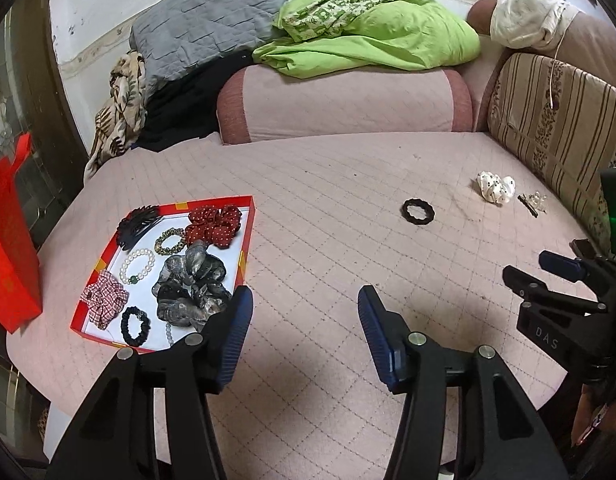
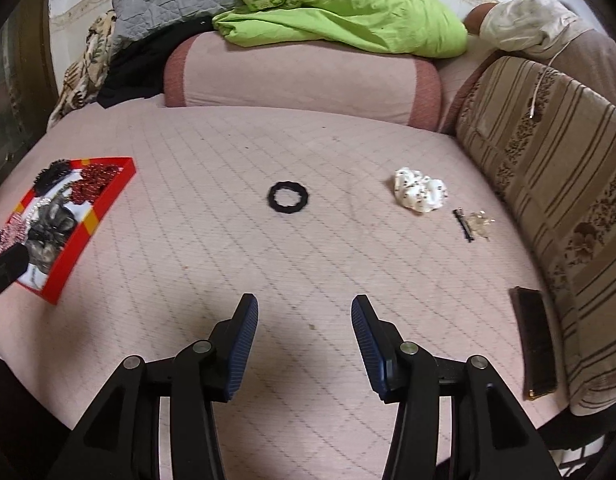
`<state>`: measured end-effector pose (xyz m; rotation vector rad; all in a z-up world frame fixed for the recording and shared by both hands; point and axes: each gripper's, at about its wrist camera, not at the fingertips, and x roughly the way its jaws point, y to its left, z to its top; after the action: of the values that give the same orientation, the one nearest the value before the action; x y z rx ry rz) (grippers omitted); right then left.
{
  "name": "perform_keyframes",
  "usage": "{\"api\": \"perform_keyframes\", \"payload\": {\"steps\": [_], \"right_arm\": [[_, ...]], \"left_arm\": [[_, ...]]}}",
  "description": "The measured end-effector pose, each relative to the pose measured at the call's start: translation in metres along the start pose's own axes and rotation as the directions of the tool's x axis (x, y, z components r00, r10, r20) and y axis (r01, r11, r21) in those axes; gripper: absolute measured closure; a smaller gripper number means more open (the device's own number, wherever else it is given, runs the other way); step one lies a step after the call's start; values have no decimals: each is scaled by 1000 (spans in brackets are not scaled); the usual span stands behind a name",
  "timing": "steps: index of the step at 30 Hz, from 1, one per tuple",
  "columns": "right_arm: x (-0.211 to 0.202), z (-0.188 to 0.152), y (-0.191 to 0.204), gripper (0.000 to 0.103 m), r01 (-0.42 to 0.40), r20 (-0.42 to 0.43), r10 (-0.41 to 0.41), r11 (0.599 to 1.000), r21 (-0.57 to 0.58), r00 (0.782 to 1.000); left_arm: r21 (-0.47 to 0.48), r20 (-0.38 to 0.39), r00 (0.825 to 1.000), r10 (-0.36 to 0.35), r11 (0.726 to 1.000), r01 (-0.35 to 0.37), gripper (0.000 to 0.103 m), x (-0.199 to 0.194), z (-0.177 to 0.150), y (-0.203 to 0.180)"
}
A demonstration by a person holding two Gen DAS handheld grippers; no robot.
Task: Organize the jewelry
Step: 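Move left gripper to the black rubber hair tie while right gripper approaches the cherry-print scrunchie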
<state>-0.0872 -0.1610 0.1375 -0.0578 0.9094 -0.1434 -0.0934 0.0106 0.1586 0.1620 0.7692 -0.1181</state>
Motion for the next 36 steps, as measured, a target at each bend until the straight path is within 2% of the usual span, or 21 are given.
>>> {"api": "perform_keyframes", "payload": {"steps": [15,23,31,36], "right_arm": [[25,-5,-31,50,42,-60,-39,997,59,997],[47,-8,-52,50,35,-97,-26,994,99,995],[75,1,-92,49,6,-104,10,989,148,995],[99,20,-133,49,-21,-67,39,969,245,997]], "left_arm": [[44,-54,998,27,999,-25,49,21,3,-20],[75,-113,993,10,997,-1,48,47,8,-38],[45,-174,983,-56,997,65,48,100,47,-55],[-8,-237,963,-126,992,128,49,157,79,-71]]}}
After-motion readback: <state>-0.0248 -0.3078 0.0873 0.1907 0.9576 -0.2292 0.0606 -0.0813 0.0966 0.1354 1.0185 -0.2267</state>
